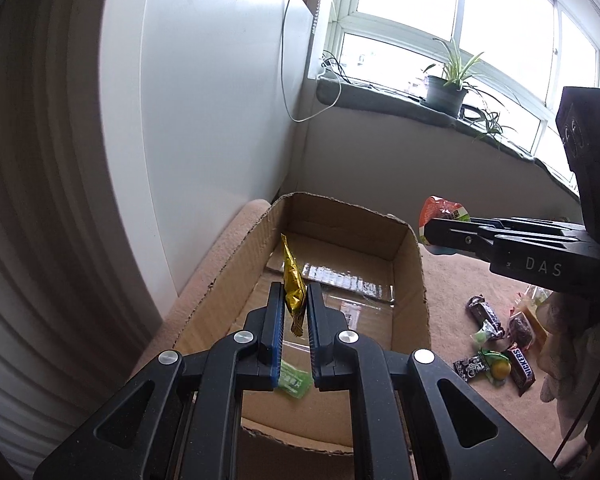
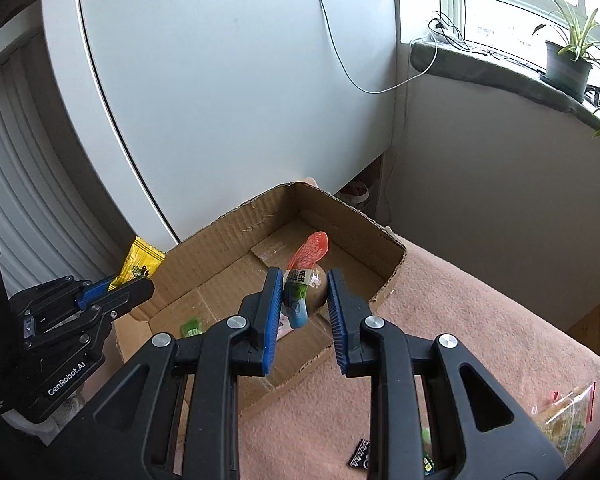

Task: Organize snacks
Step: 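Carry the yellow packet and lollipop into the box and release both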

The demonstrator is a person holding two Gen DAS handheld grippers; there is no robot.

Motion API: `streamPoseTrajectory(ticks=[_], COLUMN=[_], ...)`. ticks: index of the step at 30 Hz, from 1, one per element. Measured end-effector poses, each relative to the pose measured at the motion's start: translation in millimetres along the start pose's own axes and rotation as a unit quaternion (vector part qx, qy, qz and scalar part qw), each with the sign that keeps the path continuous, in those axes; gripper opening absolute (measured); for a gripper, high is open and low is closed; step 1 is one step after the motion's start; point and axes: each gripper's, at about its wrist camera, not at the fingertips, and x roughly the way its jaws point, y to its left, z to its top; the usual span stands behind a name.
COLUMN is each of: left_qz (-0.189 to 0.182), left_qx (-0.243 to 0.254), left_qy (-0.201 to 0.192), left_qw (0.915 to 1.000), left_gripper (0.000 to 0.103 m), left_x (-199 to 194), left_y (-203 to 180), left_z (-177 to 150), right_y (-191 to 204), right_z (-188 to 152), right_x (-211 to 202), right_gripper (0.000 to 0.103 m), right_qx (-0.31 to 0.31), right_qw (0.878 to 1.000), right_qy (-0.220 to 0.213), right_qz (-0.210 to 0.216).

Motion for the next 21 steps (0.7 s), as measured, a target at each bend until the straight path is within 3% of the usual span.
streamPoseTrajectory(ticks=[8,14,16,18,21], left_qz=[0.006,0.008,0.011,0.012,0.017], left_qx=[-0.003,-0.004,-0.005,-0.005,-0.005], left_qy=[0.012,0.020,0.024,0.026,0.024], left_qw=[0.9999,0.9998,0.9996,0.9996,0.9996], left_gripper=[0.009,0.010,0.014,0.019,0.029], left_x=[19.7,26.1,28.0,27.6,23.3], left_y=[8.6,9.7,10.6,11.0,10.3], left_z=[4.8,3.5,4.1,4.5,4.0], right_y=[-4.9,-7.8,-6.9,-5.1,-5.6], right_z=[8.6,5.8,6.7,7.2,8.7], right_x=[41.3,47.8,45.5,39.4,29.1], right_gripper=[0.024,0.024,0.038,0.072,0.078], right_qx=[0.001,0.005,0.003,0.001,0.001], right_qw=[1.000,1.000,1.000,1.000,1.000], right_qy=[0.023,0.028,0.020,0.005,-0.006], right_qz=[-0.003,0.002,-0.002,-0.005,-0.010])
